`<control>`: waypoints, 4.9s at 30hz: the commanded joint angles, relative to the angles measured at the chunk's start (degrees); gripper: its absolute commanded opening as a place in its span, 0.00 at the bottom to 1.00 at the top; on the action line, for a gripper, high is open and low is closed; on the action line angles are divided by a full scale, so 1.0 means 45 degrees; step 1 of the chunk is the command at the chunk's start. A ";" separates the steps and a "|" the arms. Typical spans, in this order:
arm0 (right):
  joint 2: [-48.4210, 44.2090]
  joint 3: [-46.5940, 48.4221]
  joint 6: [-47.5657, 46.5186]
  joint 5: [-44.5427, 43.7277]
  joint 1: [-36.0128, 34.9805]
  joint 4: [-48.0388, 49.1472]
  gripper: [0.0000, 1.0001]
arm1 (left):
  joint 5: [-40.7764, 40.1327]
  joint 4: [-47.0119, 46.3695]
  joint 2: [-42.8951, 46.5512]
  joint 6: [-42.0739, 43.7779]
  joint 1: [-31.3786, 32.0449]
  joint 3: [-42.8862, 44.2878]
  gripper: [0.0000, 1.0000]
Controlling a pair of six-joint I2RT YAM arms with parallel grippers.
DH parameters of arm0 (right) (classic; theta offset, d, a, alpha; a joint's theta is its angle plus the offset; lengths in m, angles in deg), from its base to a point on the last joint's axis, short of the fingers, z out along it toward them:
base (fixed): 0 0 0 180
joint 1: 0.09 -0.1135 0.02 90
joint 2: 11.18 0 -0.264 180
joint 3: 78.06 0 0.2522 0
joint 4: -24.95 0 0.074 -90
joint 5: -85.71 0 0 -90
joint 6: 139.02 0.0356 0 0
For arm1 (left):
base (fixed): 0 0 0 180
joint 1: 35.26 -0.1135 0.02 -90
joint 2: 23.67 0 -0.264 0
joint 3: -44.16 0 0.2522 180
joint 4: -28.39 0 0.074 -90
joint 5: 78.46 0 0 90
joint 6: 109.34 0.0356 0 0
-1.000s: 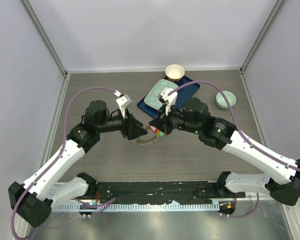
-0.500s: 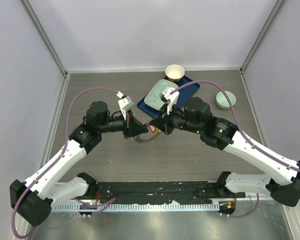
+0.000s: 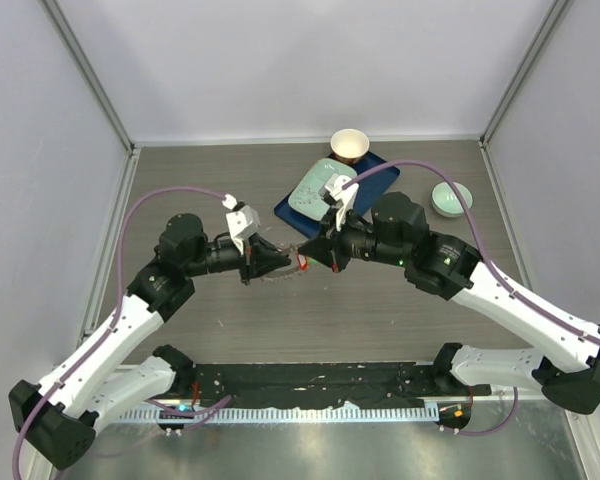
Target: Remove the keys from the keyring
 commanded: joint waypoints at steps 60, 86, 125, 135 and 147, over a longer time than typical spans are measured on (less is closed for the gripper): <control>0.0917 0.1026 -0.2160 0.0886 -0.0002 -0.1567 0.01 | 0.1066 -0.0631 0.0524 0.2647 0.0358 0.0052 0.00; 0.0430 0.0715 -0.3059 0.0826 -0.0002 -0.1860 0.01 | 0.0463 -0.0631 0.0465 0.1887 0.0358 0.0461 0.39; -0.0157 0.0968 -0.1926 0.1608 -0.0022 -0.0766 0.01 | 0.1652 -0.1080 -0.1037 -0.0985 0.0690 0.0813 0.38; -0.0138 0.0988 -0.1887 0.1627 -0.0021 -0.0649 0.01 | 0.1477 -0.0846 -0.1156 -0.0673 0.0846 0.0716 0.37; -0.0157 0.0890 -0.1887 0.1725 -0.0002 -0.0668 0.01 | 0.1926 -0.0807 -0.1175 -0.0166 0.0885 0.1047 0.00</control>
